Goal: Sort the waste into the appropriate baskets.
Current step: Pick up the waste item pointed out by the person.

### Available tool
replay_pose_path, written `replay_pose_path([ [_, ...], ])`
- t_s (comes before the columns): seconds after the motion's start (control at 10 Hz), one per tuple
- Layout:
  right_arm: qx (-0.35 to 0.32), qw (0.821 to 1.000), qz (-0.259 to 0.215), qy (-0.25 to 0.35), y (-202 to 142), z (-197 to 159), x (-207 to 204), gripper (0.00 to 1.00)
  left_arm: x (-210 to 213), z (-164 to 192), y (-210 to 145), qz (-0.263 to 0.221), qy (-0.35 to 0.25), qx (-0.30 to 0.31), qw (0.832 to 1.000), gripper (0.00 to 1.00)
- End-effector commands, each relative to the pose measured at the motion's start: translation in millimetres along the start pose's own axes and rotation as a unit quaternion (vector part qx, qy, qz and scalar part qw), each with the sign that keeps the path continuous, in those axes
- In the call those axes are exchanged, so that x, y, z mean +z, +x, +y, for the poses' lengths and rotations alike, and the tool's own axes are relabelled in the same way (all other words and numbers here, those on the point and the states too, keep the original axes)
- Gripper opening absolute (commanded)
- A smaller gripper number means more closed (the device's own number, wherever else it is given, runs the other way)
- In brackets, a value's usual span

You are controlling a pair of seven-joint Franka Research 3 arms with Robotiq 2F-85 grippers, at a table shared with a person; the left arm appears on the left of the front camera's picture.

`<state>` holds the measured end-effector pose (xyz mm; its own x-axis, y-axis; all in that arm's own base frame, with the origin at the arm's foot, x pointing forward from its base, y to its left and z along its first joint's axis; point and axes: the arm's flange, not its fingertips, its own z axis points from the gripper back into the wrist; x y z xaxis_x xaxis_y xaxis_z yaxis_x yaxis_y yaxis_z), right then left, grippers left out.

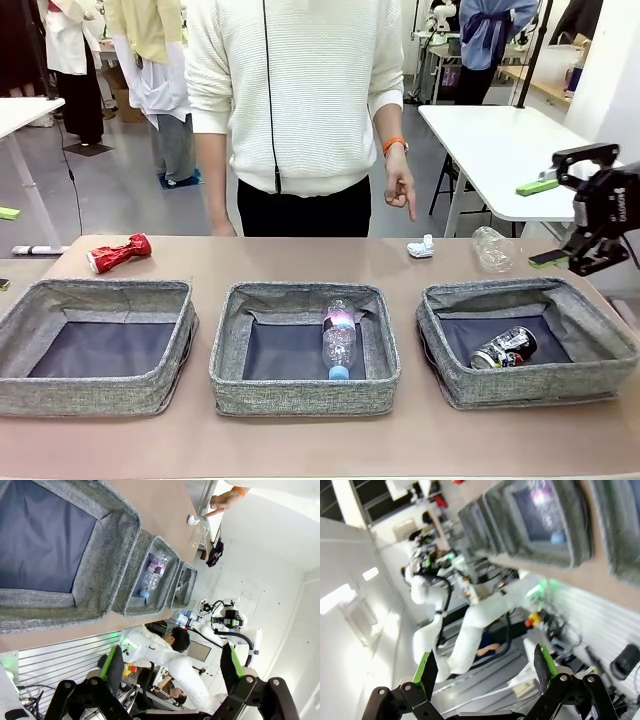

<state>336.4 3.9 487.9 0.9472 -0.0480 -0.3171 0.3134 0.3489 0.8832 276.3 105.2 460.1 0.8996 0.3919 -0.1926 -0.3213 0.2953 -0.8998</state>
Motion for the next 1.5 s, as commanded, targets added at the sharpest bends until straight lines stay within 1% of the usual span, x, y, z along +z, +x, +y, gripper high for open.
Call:
replay_pose_path([
  [0.0, 0.107, 0.981, -0.084, -0.139, 91, 24, -34, 1.00, -1, -1, -2, 0.001, -0.011, -0.002, 1.000, 1.00],
  [0.1, 0.148, 0.921, -0.247, -0.263, 151, 33, -49, 1.00, -1, -1, -2, 0.001, -0.011, -0.002, 1.000, 1.00],
  [0.2, 0.192, 0.872, -0.304, -0.331, 185, 38, -56, 1.00, -1, -1, -2, 0.001, -0.011, -0.002, 1.000, 1.00],
  [0.3, 0.206, 0.826, -0.347, -0.394, 219, 37, -58, 1.00, -1, -1, -2, 0.001, -0.011, -0.002, 1.000, 1.00],
  [0.4, 0.203, 0.817, -0.349, -0.412, 238, 31, -62, 1.00, -1, -1, -2, 0.001, -0.011, -0.002, 1.000, 1.00],
  [0.5, 0.190, 0.793, -0.373, -0.442, 251, 23, -58, 1.00, -1, -1, -2, 0.001, -0.011, -0.002, 1.000, 1.00],
  [0.6, 0.160, 0.801, -0.374, -0.438, 252, 15, -45, 1.00, -1, -1, -2, 0.001, -0.011, -0.002, 1.000, 1.00],
  [0.7, 0.224, 0.888, -0.231, -0.328, 249, 32, -62, 1.00, -1, -1, -2, 0.001, -0.011, -0.002, 1.000, 1.00],
  [0.8, 0.224, 0.888, -0.231, -0.328, 249, 32, -62, 1.00, -1, -1, -2, 0.001, -0.011, -0.002, 1.000, 1.00],
  [0.9, 0.230, 0.850, -0.292, -0.373, 265, 18, -48, 1.00, -1, -1, -2, 0.001, -0.011, -0.002, 1.000, 1.00],
  [1.0, 0.296, 0.821, -0.227, -0.431, 268, 7, -61, 1.00, -1, -1, -2, 0.001, -0.011, -0.002, 1.000, 1.00],
  [1.1, 0.327, 0.830, -0.182, -0.414, 282, -2, -63, 1.00, -1, -1, -2, 0.001, -0.011, -0.002, 1.000, 1.00],
  [1.2, 0.355, 0.832, -0.164, -0.394, 295, -10, -63, 1.00, -1, -1, -2, 0.001, -0.011, -0.002, 1.000, 1.00],
  [1.3, 0.388, 0.823, -0.150, -0.386, 304, -14, -67, 1.00, -1, -1, -2, 0.001, -0.011, -0.002, 1.000, 1.00],
  [1.4, 0.405, 0.814, -0.146, -0.389, 311, -17, -73, 1.00, -1, -1, -2, 0.001, -0.011, -0.002, 1.000, 1.00],
])
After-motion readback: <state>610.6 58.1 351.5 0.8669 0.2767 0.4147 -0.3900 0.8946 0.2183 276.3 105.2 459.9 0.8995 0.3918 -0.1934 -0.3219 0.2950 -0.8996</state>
